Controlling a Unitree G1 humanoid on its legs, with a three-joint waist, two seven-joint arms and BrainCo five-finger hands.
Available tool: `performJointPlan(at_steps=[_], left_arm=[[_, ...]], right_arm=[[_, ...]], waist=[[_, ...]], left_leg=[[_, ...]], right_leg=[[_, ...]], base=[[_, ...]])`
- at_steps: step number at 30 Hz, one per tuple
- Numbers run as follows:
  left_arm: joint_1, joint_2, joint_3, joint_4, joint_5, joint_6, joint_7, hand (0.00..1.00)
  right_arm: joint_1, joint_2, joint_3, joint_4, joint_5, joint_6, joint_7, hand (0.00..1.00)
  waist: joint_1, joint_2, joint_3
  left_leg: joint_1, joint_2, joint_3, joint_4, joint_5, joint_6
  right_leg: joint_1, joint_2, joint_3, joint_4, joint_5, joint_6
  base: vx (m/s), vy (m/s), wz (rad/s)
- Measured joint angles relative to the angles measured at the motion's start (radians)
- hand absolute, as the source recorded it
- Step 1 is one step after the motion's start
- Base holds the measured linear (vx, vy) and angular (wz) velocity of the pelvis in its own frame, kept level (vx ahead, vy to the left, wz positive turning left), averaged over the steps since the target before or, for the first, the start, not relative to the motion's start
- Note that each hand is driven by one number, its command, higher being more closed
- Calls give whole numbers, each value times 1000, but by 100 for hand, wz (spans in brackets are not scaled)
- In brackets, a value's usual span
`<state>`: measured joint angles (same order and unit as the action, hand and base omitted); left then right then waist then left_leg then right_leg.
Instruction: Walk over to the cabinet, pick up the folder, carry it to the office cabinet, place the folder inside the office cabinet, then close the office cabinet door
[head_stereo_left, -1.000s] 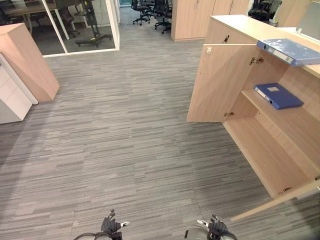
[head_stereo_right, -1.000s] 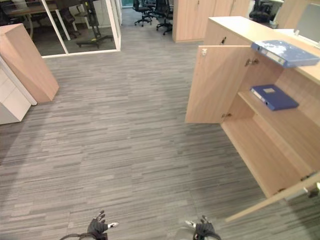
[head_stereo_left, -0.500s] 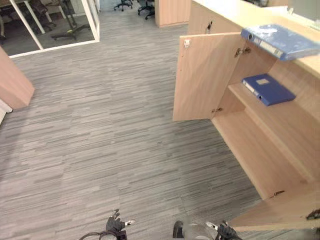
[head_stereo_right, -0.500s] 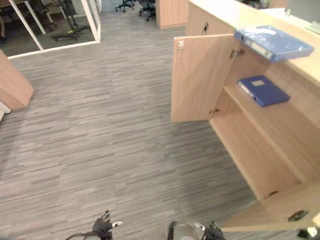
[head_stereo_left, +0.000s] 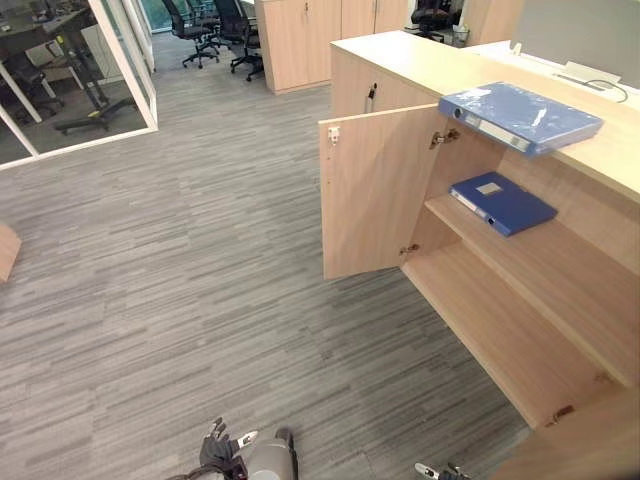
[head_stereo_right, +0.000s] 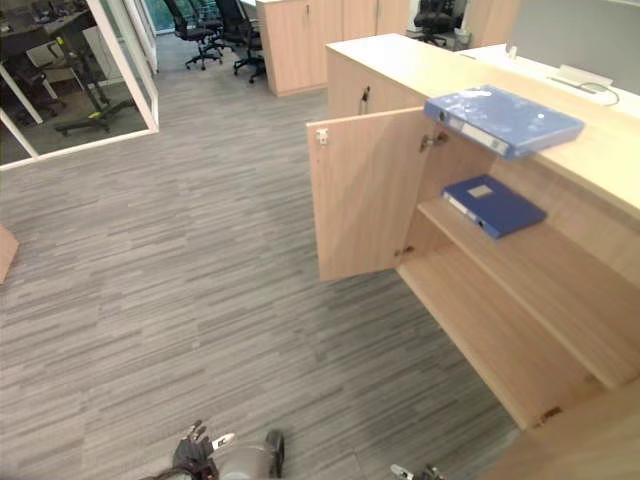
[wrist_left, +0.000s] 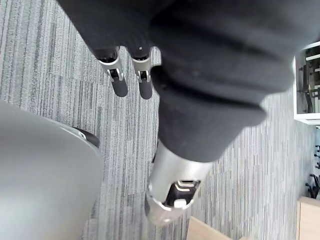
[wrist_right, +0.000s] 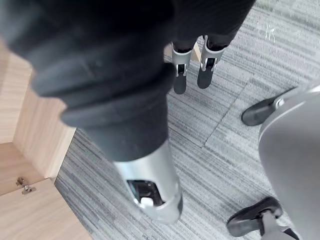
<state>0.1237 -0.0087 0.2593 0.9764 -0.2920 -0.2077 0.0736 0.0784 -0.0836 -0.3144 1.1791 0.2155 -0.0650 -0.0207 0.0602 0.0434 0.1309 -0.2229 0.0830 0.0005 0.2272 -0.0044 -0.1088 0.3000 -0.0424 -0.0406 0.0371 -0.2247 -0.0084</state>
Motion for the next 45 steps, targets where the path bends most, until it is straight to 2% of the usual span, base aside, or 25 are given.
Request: performJointPlan(at_steps=[2, 5, 8, 10, 11, 13, 14, 15, 16, 17, 19, 20, 21, 23, 26, 29, 32, 35, 37, 38, 39, 40, 42, 43, 45], left_arm=[[-1, -7, 15, 6, -77, -1, 8, 0], [8, -7, 39, 23, -128, -3, 19, 0], [45, -5, 58, 46, -155, -7, 20, 0], [53, -4, 61, 53, -156, -7, 22, 0], [54, -3, 61, 53, -153, -7, 27, 0], [57, -1, 58, 53, -146, -6, 30, 0], [57, -3, 53, 52, -141, -6, 38, 0], [58, -6, 48, 53, -137, -6, 47, 0], [58, -7, 45, 53, -134, -6, 50, 0], [56, -6, 39, 52, -131, -6, 53, 0], [54, -8, 37, 52, -125, -7, 54, 0], [53, 2, 39, 41, -117, -11, 54, 0], [47, 3, 38, 60, -104, -6, 53, 0], [47, -18, 38, 64, -94, -7, 54, 0], [14, -30, 38, 66, -90, -6, 52, 0], [4, -39, 37, 75, -89, -6, 52, 0], [-7, -33, 38, 74, -93, -7, 51, 0], [-10, -30, 38, 73, -102, -7, 51, 0], [-10, -23, 39, 73, -101, -7, 51, 0], [-13, -16, 40, 74, -101, -6, 50, 0], [-11, -15, 46, 74, -99, -6, 49, 0], [-12, -16, 50, 72, -97, -6, 49, 0], [-14, -18, 50, 71, -93, -7, 49, 0], [-14, -18, 49, 71, -92, -8, 49, 0], [-11, -16, 34, 63, -92, -9, 48, 0]], right_arm=[[-6, 14, 17, -1, 0, 0, -3, 0], [-16, 26, 34, -9, -2, -1, -2, 0], [-15, 26, 33, -7, -6, -1, 0, 0], [-10, 25, 31, -6, -20, 0, 10, 0], [-8, 24, 30, -6, -24, 0, 11, 0], [-10, 24, 19, -8, -24, -1, 12, 0], [-13, 20, 11, -8, -21, -5, 13, 0], [-15, 18, 11, -12, -19, -8, 13, 0], [-16, 17, 12, -16, -19, -9, 13, 0], [-16, 15, 24, -29, -20, -10, 13, 0], [-18, 16, 29, -41, -19, -13, 14, 0], [-19, 20, 33, -41, -20, -13, 12, 0], [-16, 10, 26, -33, -13, -14, 11, 0], [-20, -11, 31, -27, -10, -13, 8, 0], [-13, -18, 21, -22, -18, -6, 7, 0], [-9, -28, 22, -15, -40, -2, 7, 0], [14, -27, 20, -7, -36, -1, 7, 0], [31, -29, 21, -7, -11, 0, 6, 0], [41, -29, 23, -6, -1, 2, 6, 0], [43, -22, 25, -5, -1, 2, 6, 0], [36, -25, 24, -4, -2, 4, 3, 0], [33, -25, 24, 0, -2, 4, 3, 0], [23, -23, 23, 12, -2, 5, 2, 0], [20, -23, 23, 12, -2, 5, 1, 0], [6, -18, 30, 11, -2, 2, -3, 0]], waist=[[12, -14, 2], [18, -18, -1], [33, -25, -37], [35, -25, -47], [34, -18, -51], [33, -20, -48], [23, -16, -37], [12, -9, -31], [8, -7, -31], [3, -7, -30], [-5, -10, -27], [-4, -34, -16], [-17, -21, -9], [-19, 21, -19], [-28, 18, -12], [-49, 22, -17], [-54, 6, -13], [-51, 11, -14], [-48, 14, -19], [-36, 1, -16], [-28, 1, -15], [-25, -1, -14], [-14, -5, -11], [-12, -5, -10], [-6, -4, -10]], left_leg=[[-1, -36, 11, 31, 36, 30], [53, -87, 64, 27, -4, 88], [105, -109, 132, -4, -35, 112], [132, -113, 156, -16, -54, 125], [154, -114, 162, -17, -69, 133], [214, -114, 166, -37, -87, 140], [270, -109, 164, -57, -97, 142], [320, -101, 158, -84, -99, 140], [343, -94, 159, -98, -98, 139], [377, -75, 164, -119, -98, 127], [390, -45, 178, -121, -111, 92], [406, -52, 197, -122, -124, 66], [431, -39, 190, -130, -133, 53], [430, 11, 178, -165, -137, 46], [451, 63, 180, -189, -132, 30], [461, 81, 190, -173, -132, 24], [400, 104, 217, 27, -157, -11], [285, 176, 238, 350, -158, -14], [239, 229, 238, 512, -109, -15], [198, 237, 223, 609, -82, -8], [168, 219, 217, 645, -157, -2], [153, 199, 214, 646, -190, -4], [105, 107, 192, 563, -271, 10], [94, 80, 169, 514, -284, 8], [89, -9, -34, 202, -266, -9]], right_leg=[[-4, -41, 22, 32, -24, 22], [-13, -107, 48, 112, -19, 30], [-62, -150, 104, 193, 8, 60], [-123, -159, 109, 320, 12, 67], [-169, -162, 110, 433, 27, 90], [-235, -166, 99, 621, 89, 119], [-259, -175, 65, 742, 74, 111], [-291, -191, -3, 817, 14, 93], [-308, -195, -42, 830, -17, 85], [-350, -197, -112, 811, -71, 66], [-413, -190, -179, 649, -87, 64], [-428, -196, -195, 438, 5, 73], [-409, -160, -196, 404, 60, 59], [-397, -75, -187, 300, 97, 44], [-381, 0, -176, 247, 109, 22], [-356, 25, -167, 216, 102, 12], [-294, 34, -147, 149, 99, 13], [-246, 65, -110, 107, 100, -1], [-206, 105, -71, 87, 104, -28], [-176, 110, -32, 71, 107, -41], [-160, 101, 8, 61, 110, -52], [-152, 92, 26, 54, 110, -52], [-117, 48, 97, 46, 110, -51], [-109, 38, 111, 47, 109, -51], [-104, 19, 141, 48, 93, -16]], base=[[418, 334, -28], [327, 251, -30], [312, 191, -58], [322, 156, -39], [270, 103, -20], [247, 72, -14], [226, 15, -1], [213, -8, 2], [192, -49, -2], [150, -96, -14], [121, -145, -29], [129, -210, -42], [161, -219, -49], [184, -188, -56], [152, -206, -40], [130, -95, -19], [189, -66, -15], [212, -58, -44], [236, -66, -60], [306, -48, -88], [301, -17, -92], [285, 81, -87], [187, 143, -82], [129, 186, -80], [136, 220, -84]])
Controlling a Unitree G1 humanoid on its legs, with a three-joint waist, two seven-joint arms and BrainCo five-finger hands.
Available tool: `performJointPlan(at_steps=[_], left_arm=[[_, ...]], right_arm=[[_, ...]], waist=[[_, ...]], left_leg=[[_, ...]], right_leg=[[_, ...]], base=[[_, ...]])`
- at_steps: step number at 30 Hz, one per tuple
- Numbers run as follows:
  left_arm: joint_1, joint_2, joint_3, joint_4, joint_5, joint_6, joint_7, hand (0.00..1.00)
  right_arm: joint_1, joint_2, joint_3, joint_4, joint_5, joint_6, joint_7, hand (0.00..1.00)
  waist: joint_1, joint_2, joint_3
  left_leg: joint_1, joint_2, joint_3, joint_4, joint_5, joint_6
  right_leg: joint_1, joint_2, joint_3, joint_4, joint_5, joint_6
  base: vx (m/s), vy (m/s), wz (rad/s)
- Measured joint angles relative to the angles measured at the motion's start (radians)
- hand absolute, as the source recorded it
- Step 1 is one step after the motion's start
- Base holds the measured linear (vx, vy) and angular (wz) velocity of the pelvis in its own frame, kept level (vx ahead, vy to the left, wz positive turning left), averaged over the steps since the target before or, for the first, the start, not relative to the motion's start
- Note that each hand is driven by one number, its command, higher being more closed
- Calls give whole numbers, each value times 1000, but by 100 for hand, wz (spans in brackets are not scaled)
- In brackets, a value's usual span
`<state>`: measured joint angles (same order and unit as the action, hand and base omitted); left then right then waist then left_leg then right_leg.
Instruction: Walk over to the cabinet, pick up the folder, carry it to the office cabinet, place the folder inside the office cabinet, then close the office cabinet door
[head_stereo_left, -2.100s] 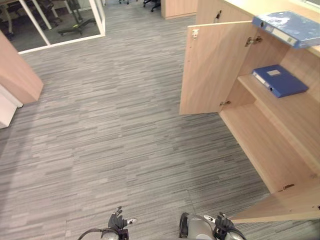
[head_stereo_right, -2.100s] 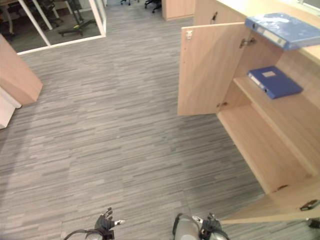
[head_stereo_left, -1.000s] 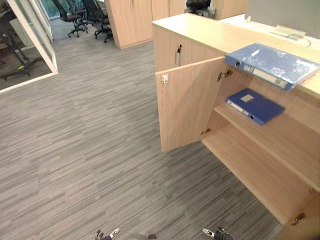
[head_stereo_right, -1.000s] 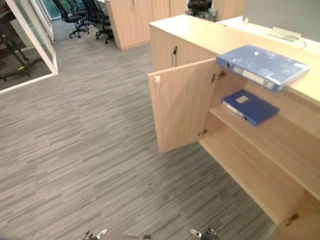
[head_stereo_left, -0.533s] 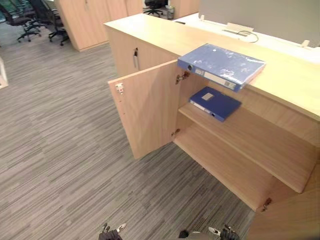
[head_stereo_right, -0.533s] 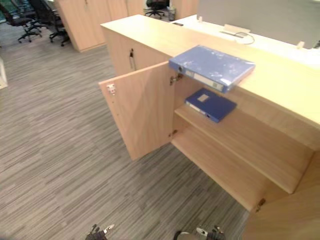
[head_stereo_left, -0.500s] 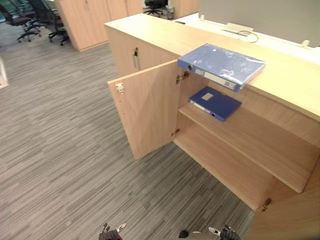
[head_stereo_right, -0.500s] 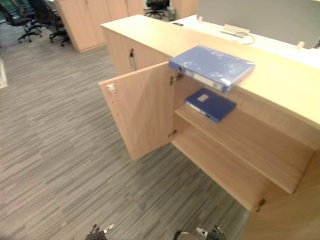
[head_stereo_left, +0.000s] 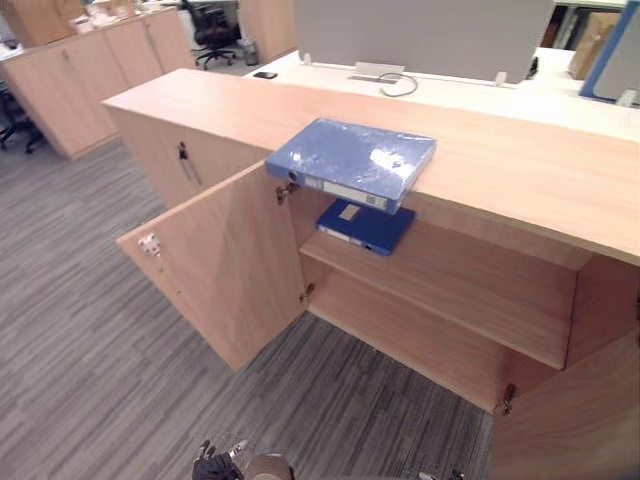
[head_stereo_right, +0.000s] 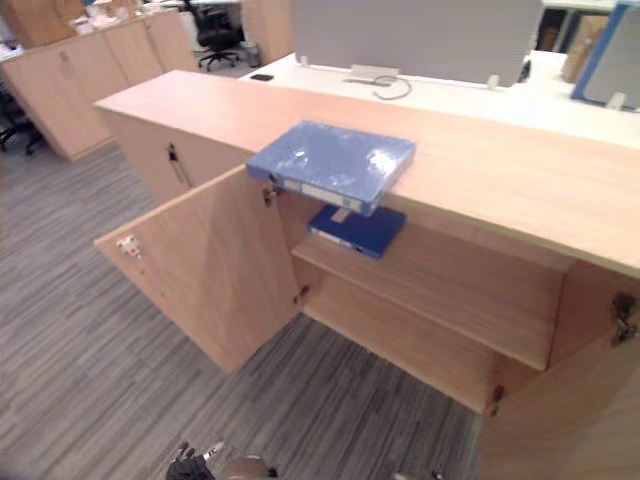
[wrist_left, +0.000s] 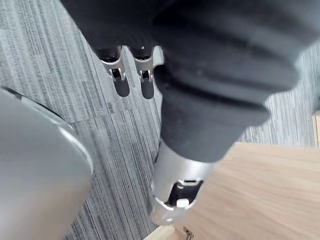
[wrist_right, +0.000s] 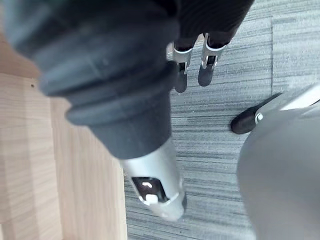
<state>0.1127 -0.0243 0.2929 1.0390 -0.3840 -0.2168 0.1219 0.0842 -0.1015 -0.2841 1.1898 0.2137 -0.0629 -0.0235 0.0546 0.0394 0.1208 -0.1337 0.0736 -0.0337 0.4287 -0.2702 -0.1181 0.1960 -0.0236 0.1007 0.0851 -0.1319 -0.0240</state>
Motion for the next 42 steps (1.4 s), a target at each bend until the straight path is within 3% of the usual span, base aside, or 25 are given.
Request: performJointPlan(at_steps=[1, 2, 3, 4, 6, 11, 15, 20, 23, 24, 25, 27, 28, 29, 31, 32, 33, 34, 36, 37, 42], left_arm=[[1, 0, -3, -1, 1, -1, 0, 0], [3, 0, -4, 1, 2, 0, -2, 0], [4, 9, -5, 0, 4, 0, -3, 0], [0, 30, -17, 1, 5, -1, -5, 0], [-1, 40, -22, 2, 6, -2, -5, 0], [-2, 49, -65, 12, 61, -2, -10, 0], [-3, 51, -78, 12, 62, -2, -10, 0], [-20, 58, -104, 10, 67, -2, -14, 0], [-16, 52, -113, 11, 69, -2, -17, 0], [-19, 55, -115, 12, 69, -2, -22, 0], [-15, 58, -115, 15, 63, 1, -25, 0], [-1, 56, -111, 20, 53, 3, -31, 0], [0, 53, -98, 33, 15, 4, -31, 0], [-1, 49, -90, 33, 9, 5, -31, 0], [-7, 44, -81, 43, -14, 6, -32, 0], [-9, 49, -82, 51, -13, 6, -34, 0], [-8, 67, -83, 54, -7, 8, -42, 0], [-8, 69, -80, 59, -5, 10, -44, 0], [9, 18, -44, 70, 0, 10, -46, 0], [9, 13, -39, 70, -3, 10, -48, 0], [8, 15, -42, 72, -23, 12, -63, 0]], right_arm=[[-4, 1, 4, -2, 0, -2, 0, 0], [-4, 5, 3, -6, 1, -3, 0, 0], [-3, 17, 5, -10, 1, -4, -3, 0], [-3, 36, 10, -15, 0, -5, -3, 0], [-4, 55, 25, -16, -1, -5, -2, 0], [-14, 57, 51, -18, 0, -7, 1, 0], [-14, 57, 50, -18, 0, -4, 1, 0], [-14, 57, 40, -16, 0, 1, 2, 0], [-34, 49, 38, -13, -3, 0, 4, 0], [-45, 47, 36, -20, -3, 0, 8, 0], [-44, 44, 36, -20, -2, -2, 10, 0], [-41, 35, 40, -20, -1, -4, 14, 0], [-53, 36, 44, -20, -2, -5, 16, 0], [-54, 34, 44, -20, -3, -5, 17, 0], [-51, 29, 41, -19, -1, -7, 18, 0], [-46, 29, 40, -19, 0, -6, 17, 0], [-26, 34, 38, -18, -2, -7, 18, 0], [-16, 30, 32, -17, 0, -7, 19, 0], [-5, -7, 31, -11, -6, -6, 21, 0], [-5, -10, 31, -11, -6, -6, 21, 0], [-7, -10, 34, 1, 1, -7, 21, 0]], waist=[[1, 3, -2], [-1, 5, -4], [0, -9, -9], [-5, -38, -8], [9, -58, -17], [-6, -58, -49], [-9, -58, -60], [-13, -60, -70], [-9, -40, -44], [-14, -39, -4], [-23, -43, 0], [-31, -45, -3], [-32, -32, -14], [-34, -29, -11], [-38, -19, -5], [-40, -23, -7], [-43, -49, -9], [-42, -55, -7], [-43, -2, -40], [-43, 7, -46], [-43, 11, -57]], left_leg=[[0, -9, -62, -70, 21, 2], [3, -17, -104, -90, 117, 2], [26, -40, -122, -115, 178, 34], [46, -54, -97, -159, 192, 46], [74, -61, -40, -209, 207, 68], [86, -94, 55, -260, 201, 98], [121, -126, 44, -312, 203, 115], [129, -131, 30, -314, 210, 137], [177, -104, 30, -321, 202, 148], [228, -101, 43, -326, 194, 159], [253, -112, 51, -325, 186, 169], [277, -125, 66, -330, 177, 177], [272, -118, 76, -338, 173, 185], [265, -106, 77, -339, 172, 186], [253, -46, 71, -340, 164, 165], [256, -37, 63, -342, 160, 152], [269, -52, 43, -346, 153, 124], [292, -60, 33, -347, 151, 109], [313, -13, 10, -359, 133, 82], [307, -1, 9, -363, 130, 75], [307, 78, 16, -379, 118, 31]], right_leg=[[1, 1, 5, -3, -10, 14], [8, 3, 23, -6, -15, 23], [10, -10, 42, -4, -16, 36], [-3, -32, 47, 5, -13, 45], [-28, -51, 75, 10, 4, 72], [-96, -91, 132, 8, 28, 108], [-117, -108, 131, 1, 32, 112], [-122, -110, 127, 8, 31, 113], [-224, -58, 124, 264, 9, 141], [-302, -49, 91, 495, 6, 141], [-325, -72, 36, 580, 3, 132], [-327, -121, -59, 619, 0, 125], [-328, -136, -134, 565, -51, 91], [-329, -127, -153, 526, -71, 86], [-332, -53, -185, 334, -82, 75], [-320, -41, -181, 250, -63, 75], [-283, -54, -177, 113, 40, 77], [-267, -62, -182, 113, 103, 65], [-233, -17, -203, 73, 89, 53], [-234, -5, -207, 59, 88, 51], [-221, 83, -207, 19, 67, -1]], base=[[149, 233, -72], [192, 273, -58], [216, 317, -50], [165, 244, -45], [119, 180, -72], [66, 165, -66], [72, 111, -51], [84, 37, -9], [1, 5, -35], [-100, 18, -33], [-104, 50, -21], [-78, 61, -26], [-21, 4, -35], [27, -59, -29], [33, -140, -1], [61, -202, 28], [92, -232, 39], [161, -271, 41], [187, -204, 15], [159, -144, -4], [209, -170, -9]])
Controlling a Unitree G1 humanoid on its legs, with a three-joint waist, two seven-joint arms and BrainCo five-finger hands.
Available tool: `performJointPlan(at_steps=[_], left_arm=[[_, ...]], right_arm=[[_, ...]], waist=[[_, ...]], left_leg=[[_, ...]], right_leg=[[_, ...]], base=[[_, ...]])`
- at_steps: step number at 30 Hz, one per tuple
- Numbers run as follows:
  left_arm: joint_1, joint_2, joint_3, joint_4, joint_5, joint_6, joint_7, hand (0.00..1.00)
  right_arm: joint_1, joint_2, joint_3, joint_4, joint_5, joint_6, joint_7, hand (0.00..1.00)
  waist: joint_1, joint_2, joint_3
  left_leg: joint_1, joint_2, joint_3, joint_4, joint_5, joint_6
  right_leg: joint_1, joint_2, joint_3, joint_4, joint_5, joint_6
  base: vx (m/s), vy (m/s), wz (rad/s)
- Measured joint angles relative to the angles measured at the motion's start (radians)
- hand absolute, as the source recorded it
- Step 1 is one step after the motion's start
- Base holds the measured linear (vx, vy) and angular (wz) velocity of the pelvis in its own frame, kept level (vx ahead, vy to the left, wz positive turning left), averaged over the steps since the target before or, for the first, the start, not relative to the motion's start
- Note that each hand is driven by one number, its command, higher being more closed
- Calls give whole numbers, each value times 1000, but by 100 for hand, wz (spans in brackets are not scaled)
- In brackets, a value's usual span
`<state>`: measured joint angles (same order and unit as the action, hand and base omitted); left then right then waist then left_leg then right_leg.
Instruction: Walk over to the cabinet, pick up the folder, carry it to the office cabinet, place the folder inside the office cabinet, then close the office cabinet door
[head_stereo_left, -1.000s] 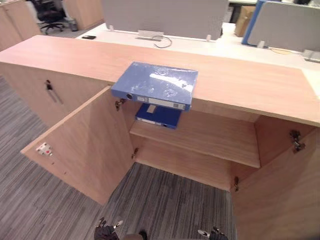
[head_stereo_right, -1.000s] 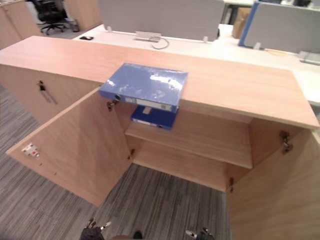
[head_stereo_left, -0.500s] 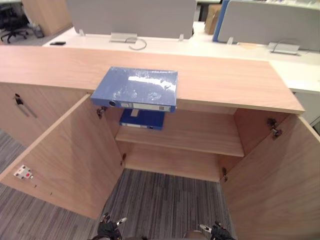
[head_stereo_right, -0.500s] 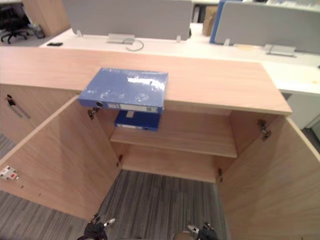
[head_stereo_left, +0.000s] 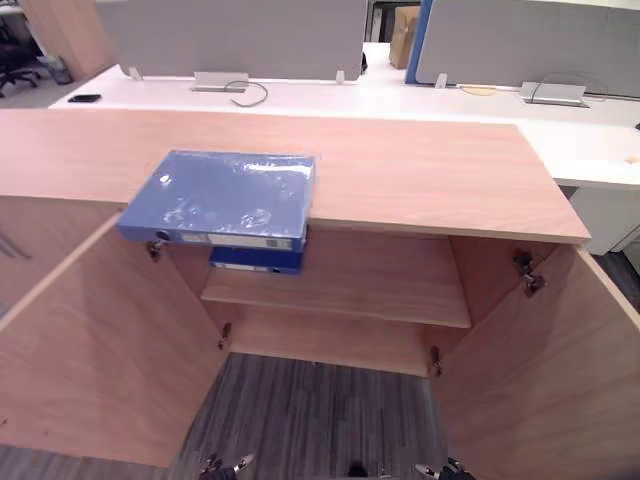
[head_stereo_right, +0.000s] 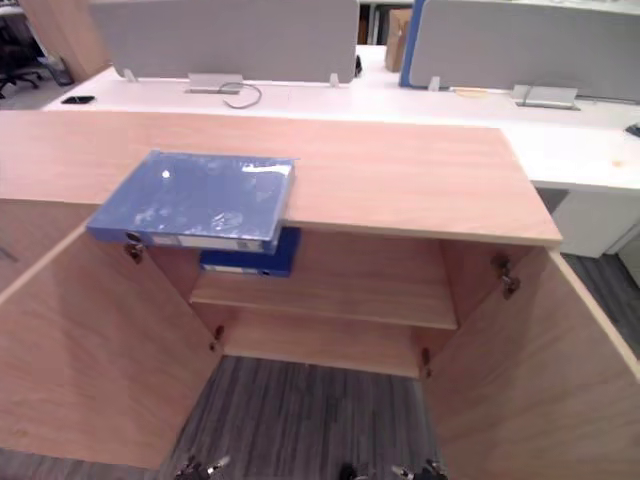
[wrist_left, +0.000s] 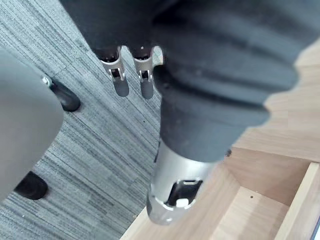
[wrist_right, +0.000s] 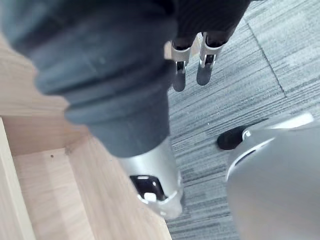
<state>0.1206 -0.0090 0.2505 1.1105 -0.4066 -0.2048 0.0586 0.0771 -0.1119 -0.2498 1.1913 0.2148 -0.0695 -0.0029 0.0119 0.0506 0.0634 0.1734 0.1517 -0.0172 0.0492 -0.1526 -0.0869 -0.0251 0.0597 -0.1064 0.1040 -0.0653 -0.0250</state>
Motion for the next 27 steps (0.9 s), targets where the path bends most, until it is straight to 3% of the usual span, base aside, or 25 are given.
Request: performJointPlan(at_steps=[2, 3, 5, 7, 10, 12, 13, 16, 22, 27], left_arm=[[-7, 11, -15, -1, -3, 0, -2, 0], [-18, 20, -28, -2, -7, 0, -5, 0], [-31, 24, -32, -6, -15, 0, -11, 0], [-29, 23, -38, -29, -36, -1, -16, 0], [-39, 19, -56, -66, -77, -2, -25, 0], [-47, 14, -81, -85, -97, -2, -31, 0], [-47, 16, -95, -93, -107, -5, -32, 0], [-45, 33, -132, -111, -119, -6, -42, 0], [-35, 42, -183, -158, -210, -6, -60, 0], [-5, 55, -243, -370, -378, -15, -80, 0]], right_arm=[[0, 3, 8, 1, 1, -2, 0, 0], [0, 7, 8, 1, 1, -3, -1, 0], [1, 9, 8, 2, 1, -2, -1, 0], [2, 10, 9, 2, 1, -2, -1, 0], [-3, 20, 15, 1, 0, -2, -1, 0], [-5, 23, 17, -1, 0, -2, -1, 0], [-4, 31, 26, -3, 0, -2, -2, 0], [-4, 49, 56, -13, -7, -2, -2, 0], [-5, 53, 93, -25, -26, -3, -3, 0], [-7, 46, 137, -30, -42, -2, -4, 0]], waist=[[-1, -10, 1], [1, -18, 6], [6, -28, 13], [11, -26, 13], [28, -29, 15], [31, -26, 14], [34, -39, 9], [32, -65, 1], [34, -67, -6], [35, -67, -8]], left_leg=[[-26, -1, 9, 79, -15, -23], [-68, -4, 23, 190, -35, -52], [-142, 3, 48, 402, -56, -74], [-181, 22, 98, 524, -82, -61], [-210, 17, 115, 404, -109, -46], [-210, -18, 72, 223, -46, -33], [-189, -43, 60, 164, 45, -3], [-120, -99, 69, -18, 139, 30], [-120, -144, 67, -77, 164, 58], [-120, -149, 60, -81, 167, 62]], right_leg=[[12, 1, -1, 10, -20, -11], [31, -12, -2, 8, -29, -16], [74, -24, -8, -2, -36, -24], [133, -27, -9, -24, -39, -28], [164, -41, -2, -28, -41, -25], [165, -59, 3, -24, -57, 3], [164, -74, 12, -25, -64, 19], [143, -126, 22, -23, -75, 44], [121, -156, 24, -35, -69, 72], [128, -159, 24, -50, -62, 81]], base=[[208, -78, 3], [199, -34, 7], [181, 0, 2], [160, 5, -2], [84, 102, -10], [28, 137, -8], [56, 150, 3], [79, 137, 6], [46, 104, 2], [10, 21, 1]])
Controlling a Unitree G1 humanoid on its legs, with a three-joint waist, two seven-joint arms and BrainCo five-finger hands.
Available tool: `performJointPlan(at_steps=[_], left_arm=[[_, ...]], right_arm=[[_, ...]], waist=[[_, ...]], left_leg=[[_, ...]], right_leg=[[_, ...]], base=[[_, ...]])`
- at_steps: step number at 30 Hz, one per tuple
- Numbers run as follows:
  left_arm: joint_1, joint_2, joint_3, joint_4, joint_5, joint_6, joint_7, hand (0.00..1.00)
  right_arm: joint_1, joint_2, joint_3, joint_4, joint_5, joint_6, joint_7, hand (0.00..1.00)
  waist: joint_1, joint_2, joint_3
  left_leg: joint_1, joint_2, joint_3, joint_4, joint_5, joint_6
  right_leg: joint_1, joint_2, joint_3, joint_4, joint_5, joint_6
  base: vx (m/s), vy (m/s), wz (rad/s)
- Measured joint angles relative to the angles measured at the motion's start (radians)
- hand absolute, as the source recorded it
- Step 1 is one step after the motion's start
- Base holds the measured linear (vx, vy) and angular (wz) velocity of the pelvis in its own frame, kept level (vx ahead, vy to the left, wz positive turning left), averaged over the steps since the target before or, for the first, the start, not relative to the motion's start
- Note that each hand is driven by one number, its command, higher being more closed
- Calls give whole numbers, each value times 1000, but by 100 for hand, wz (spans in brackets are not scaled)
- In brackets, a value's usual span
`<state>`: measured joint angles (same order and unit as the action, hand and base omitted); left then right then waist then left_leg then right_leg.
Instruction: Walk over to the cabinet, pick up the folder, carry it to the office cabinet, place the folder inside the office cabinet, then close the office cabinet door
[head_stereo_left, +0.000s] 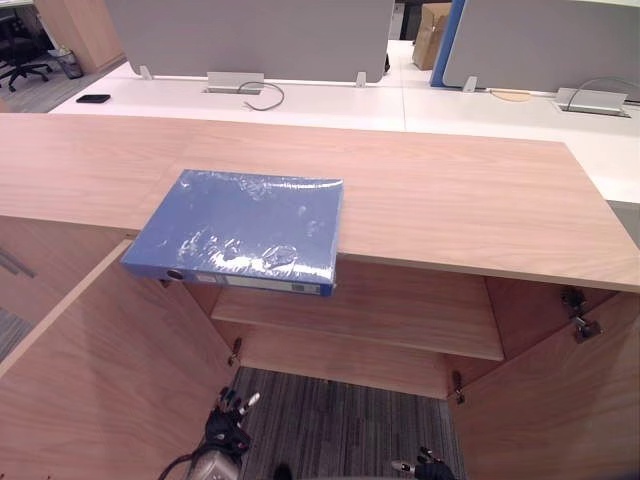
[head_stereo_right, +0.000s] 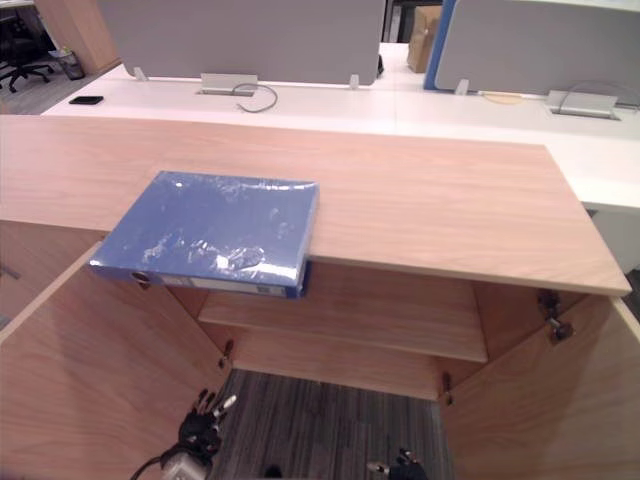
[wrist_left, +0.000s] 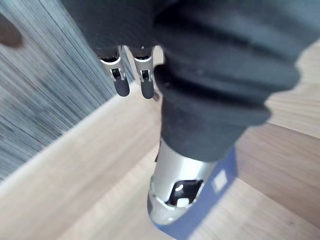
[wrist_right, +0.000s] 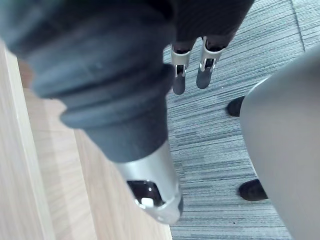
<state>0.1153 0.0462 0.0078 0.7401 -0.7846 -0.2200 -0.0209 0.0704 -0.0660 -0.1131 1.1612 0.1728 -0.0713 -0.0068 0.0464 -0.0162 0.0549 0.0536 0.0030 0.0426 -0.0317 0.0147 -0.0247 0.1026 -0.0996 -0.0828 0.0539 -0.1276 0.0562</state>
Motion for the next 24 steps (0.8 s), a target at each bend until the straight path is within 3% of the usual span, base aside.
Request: performJointPlan(at_steps=[6, 8, 11, 15, 18, 24], left_arm=[[58, -7, -37, -316, -92, -19, 1, 0], [74, -13, -8, -385, -101, -22, 9, 0], [112, -44, 70, -578, -64, -58, 78, 0], [115, -44, 151, -791, 152, -84, 180, 0], [120, -63, 220, -948, 406, -96, 294, 0], [119, -92, 269, -1134, 706, -90, 464, 0]], right_arm=[[-6, -18, 69, 2, -35, 8, -6, 0], [-10, -18, 76, 5, -37, 9, -7, 0], [-10, -21, 78, 7, -37, 9, -13, 0], [-10, -27, 97, 9, -37, 9, -19, 0], [-10, -27, 96, 11, -36, 8, -20, 0], [-10, -19, 84, 10, -36, 3, -26, 0]], waist=[[3, -1, -16], [5, -1, -16], [11, -1, -16], [29, -2, -16], [32, -5, -15], [38, -14, -16]], left_leg=[[-1, 1, -31, -47, 37, 6], [-5, 1, -37, -55, 46, 6], [-19, -5, -50, -55, 54, 12], [-39, -16, -67, -59, 67, 17], [-48, -15, -77, -55, 71, 18], [-64, -13, -83, -54, 76, 16]], right_leg=[[-10, 3, -27, 1, 7, 2], [-16, 3, -30, 1, 12, 4], [-24, -5, -38, -3, 18, 6], [-35, -10, -51, -7, 22, 9], [-37, -11, -54, -9, 24, 13], [-44, -4, -49, -8, 30, 14]], base=[[-54, -14, 12], [-61, 14, 8], [-90, 28, 11], [-67, 26, 14], [-14, 5, 7], [2, 0, 3]])
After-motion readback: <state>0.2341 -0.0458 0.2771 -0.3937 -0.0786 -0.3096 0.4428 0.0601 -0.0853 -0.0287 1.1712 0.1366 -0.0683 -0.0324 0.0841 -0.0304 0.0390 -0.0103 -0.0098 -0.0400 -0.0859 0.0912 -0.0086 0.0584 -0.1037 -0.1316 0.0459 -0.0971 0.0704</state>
